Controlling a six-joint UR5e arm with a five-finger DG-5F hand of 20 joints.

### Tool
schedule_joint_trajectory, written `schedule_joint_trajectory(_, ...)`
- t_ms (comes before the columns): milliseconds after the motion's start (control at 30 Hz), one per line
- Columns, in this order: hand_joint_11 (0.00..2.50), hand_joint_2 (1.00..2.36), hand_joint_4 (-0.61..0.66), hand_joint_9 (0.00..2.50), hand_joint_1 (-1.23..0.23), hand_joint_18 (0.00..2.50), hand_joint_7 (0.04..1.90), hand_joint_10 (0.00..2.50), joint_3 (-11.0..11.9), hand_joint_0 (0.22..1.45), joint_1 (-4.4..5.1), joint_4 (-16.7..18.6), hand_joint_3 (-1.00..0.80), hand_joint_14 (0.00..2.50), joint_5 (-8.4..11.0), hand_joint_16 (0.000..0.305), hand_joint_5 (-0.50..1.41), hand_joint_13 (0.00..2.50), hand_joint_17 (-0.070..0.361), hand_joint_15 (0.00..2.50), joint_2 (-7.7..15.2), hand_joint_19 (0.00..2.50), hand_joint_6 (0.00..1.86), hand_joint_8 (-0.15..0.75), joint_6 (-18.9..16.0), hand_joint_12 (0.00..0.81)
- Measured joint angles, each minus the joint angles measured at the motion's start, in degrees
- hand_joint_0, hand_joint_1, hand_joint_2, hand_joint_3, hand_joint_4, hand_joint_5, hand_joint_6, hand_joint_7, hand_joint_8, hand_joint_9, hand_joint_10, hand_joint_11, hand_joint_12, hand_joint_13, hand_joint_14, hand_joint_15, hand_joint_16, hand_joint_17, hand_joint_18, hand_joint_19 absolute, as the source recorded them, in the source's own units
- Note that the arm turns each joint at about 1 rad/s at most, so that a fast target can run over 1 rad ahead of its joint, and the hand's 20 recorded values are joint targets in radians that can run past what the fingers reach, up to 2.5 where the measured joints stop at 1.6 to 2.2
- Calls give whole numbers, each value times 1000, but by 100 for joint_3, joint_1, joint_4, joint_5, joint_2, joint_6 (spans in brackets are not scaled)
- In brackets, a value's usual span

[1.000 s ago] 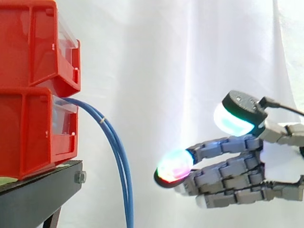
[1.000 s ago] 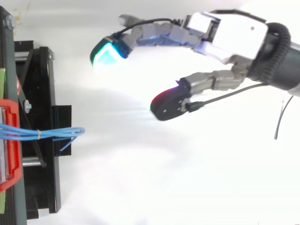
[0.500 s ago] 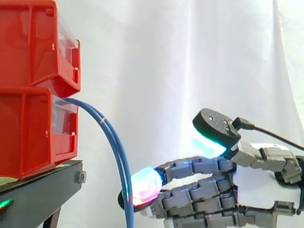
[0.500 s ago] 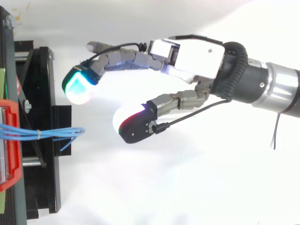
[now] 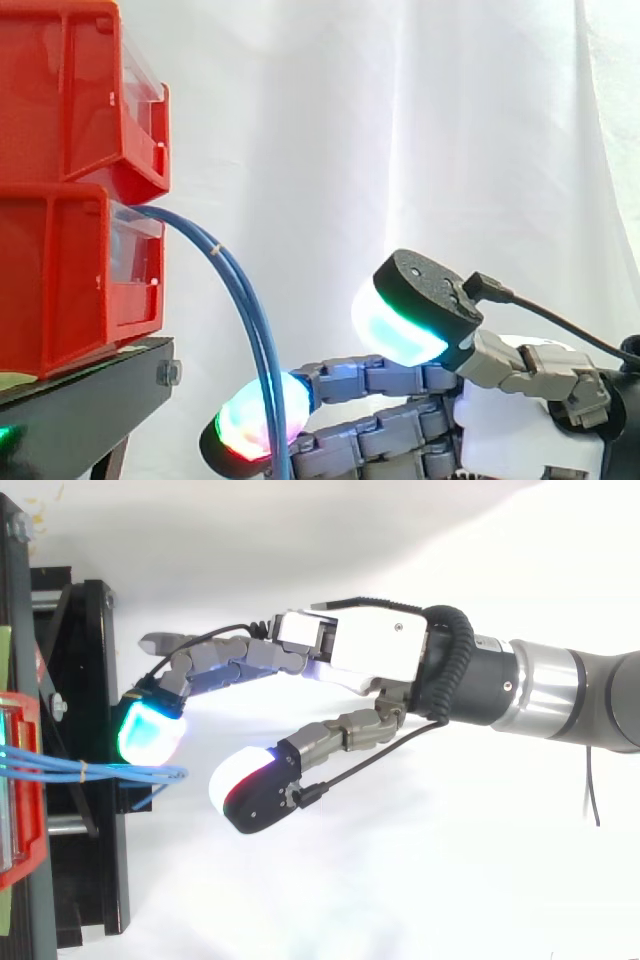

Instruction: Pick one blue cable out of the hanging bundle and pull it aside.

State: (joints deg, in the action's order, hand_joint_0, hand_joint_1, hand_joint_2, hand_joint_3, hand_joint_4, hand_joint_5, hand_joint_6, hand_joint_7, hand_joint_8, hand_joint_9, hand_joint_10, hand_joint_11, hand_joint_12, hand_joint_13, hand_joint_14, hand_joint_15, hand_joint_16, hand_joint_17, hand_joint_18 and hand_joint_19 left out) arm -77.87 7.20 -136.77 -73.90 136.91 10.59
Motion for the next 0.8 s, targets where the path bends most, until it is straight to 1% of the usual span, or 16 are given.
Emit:
schedule_joint_trajectory(267, 0, 1001, 262, 586, -657, 7, 973, 1, 163, 539, 15, -143, -480, 0, -33, 51, -64, 190, 114, 11, 2, 133, 502, 251, -33, 303)
schedule_joint_trajectory(433, 14, 1001, 260, 606, -657, 39, 1008, 0, 368, 541, 17, -451, -478, 0, -104, 50, -58, 209, 113, 17, 2, 151, 503, 253, -125, 305)
schedule_joint_trajectory(533, 24, 1001, 264, 615, -658, 52, 1020, 0, 442, 543, 18, -583, -482, 0, -119, 50, -57, 220, 113, 18, 2, 156, 503, 256, -173, 307)
schedule_joint_trajectory(800, 30, 1001, 272, 632, -656, 88, 1032, 1, 472, 542, 32, -656, -498, 0, -123, 50, -55, 237, 112, 21, -4, 178, 503, 265, -334, 309)
